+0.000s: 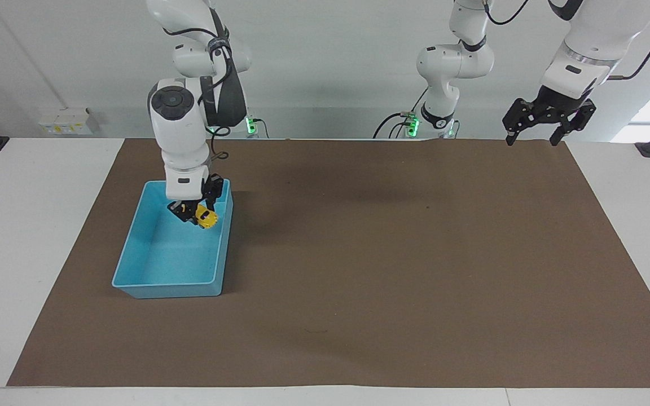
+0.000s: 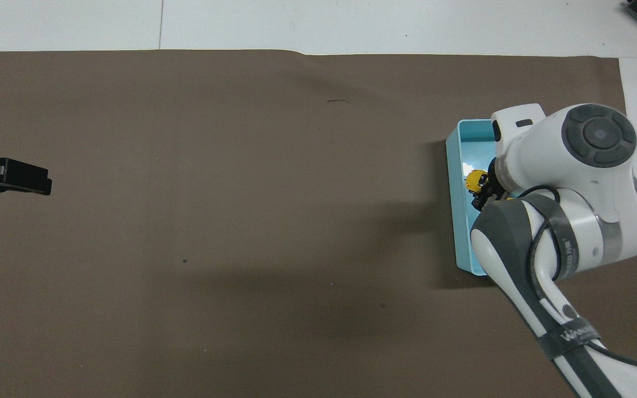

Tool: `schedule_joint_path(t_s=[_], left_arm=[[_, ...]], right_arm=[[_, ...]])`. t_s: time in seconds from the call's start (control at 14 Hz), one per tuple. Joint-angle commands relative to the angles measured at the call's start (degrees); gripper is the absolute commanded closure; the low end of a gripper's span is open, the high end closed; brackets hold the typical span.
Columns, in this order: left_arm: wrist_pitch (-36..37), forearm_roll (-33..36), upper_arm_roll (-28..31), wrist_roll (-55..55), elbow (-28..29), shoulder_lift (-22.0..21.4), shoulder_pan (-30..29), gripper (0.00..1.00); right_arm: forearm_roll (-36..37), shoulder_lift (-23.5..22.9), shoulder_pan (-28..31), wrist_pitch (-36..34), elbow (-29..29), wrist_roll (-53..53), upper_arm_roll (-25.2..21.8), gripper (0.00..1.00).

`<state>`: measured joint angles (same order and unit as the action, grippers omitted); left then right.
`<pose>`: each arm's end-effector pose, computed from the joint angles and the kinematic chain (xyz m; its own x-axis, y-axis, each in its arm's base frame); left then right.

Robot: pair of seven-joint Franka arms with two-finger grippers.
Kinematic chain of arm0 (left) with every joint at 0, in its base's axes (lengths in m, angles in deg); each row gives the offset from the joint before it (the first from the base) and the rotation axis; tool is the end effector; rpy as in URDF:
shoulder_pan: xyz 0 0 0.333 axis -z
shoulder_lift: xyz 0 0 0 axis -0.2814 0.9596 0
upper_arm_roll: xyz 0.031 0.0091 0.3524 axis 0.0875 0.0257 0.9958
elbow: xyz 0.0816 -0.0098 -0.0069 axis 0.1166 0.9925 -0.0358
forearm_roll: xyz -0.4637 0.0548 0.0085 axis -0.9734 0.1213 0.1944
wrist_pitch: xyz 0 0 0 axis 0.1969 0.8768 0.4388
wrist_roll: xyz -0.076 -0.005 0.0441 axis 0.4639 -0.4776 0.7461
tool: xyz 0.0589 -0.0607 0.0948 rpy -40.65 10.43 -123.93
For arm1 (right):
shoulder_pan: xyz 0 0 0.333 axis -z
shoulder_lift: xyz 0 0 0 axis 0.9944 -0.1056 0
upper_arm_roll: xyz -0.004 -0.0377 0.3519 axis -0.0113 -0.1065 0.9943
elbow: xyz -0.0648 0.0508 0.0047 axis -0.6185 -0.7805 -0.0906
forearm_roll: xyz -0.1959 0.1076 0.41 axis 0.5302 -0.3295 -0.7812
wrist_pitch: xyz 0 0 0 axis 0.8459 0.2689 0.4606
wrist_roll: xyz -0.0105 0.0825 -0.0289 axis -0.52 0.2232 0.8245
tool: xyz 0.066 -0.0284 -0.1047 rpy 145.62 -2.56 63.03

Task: Wind up and store yellow beetle car
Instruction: 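Lift the car into the blue bin and lower it with the right gripper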

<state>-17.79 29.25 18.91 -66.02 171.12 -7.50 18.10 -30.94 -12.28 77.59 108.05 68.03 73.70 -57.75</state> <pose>0.6071 -0.0631 0.6848 0.9967 -0.0780 0.0205 -0.0777 -0.9969 -0.0127 0.6526 0.0620 0.4226 0.7241 0.6836 -0.0914 0.6897 -0.7179 0.0948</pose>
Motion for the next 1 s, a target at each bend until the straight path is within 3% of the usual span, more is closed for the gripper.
schedule_joint_path(t_s=[0.0, 0.43, 0.93], left_arm=[[0.9, -0.7, -0.2, -0.6, 0.9, -1.2, -1.0, 0.0], [1.0, -0.7, -0.2, -0.7, 0.9, -1.2, -1.1, 0.0], [1.0, -0.7, -0.2, -0.7, 0.9, -1.2, -1.1, 0.0]], right_arm=[[-1.0, 1.7, 3.1, -0.7, 2.1, -7.3, 0.5, 1.0], [-1.0, 2.6, 5.4, -3.4, 3.8, -24.3, 0.6, 1.0], [-1.0, -0.9, 5.9, -3.0, 4.9, -36.8, 0.6, 1.0]])
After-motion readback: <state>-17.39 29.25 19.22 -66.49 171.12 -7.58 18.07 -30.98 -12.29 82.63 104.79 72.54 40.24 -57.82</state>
